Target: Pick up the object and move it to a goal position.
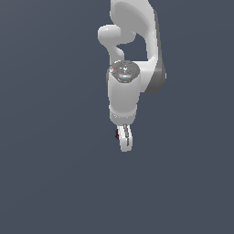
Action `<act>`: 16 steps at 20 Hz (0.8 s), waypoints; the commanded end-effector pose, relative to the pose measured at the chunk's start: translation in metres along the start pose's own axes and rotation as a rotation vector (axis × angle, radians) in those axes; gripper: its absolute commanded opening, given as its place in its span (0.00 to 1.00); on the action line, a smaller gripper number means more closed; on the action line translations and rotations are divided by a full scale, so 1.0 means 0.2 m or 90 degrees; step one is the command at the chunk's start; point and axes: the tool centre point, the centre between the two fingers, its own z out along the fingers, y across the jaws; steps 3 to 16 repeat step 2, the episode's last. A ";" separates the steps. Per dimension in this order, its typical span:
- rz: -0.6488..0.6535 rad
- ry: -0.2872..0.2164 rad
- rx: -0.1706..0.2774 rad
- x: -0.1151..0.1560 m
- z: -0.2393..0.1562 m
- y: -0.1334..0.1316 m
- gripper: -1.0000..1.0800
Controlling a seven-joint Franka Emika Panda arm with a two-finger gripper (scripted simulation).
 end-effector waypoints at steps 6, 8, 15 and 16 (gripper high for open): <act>0.000 0.000 0.000 0.00 -0.01 0.00 0.00; 0.000 0.000 0.000 0.00 -0.01 0.00 0.00; 0.000 0.000 0.000 0.00 -0.01 0.00 0.00; 0.000 0.000 0.000 0.00 -0.01 0.00 0.00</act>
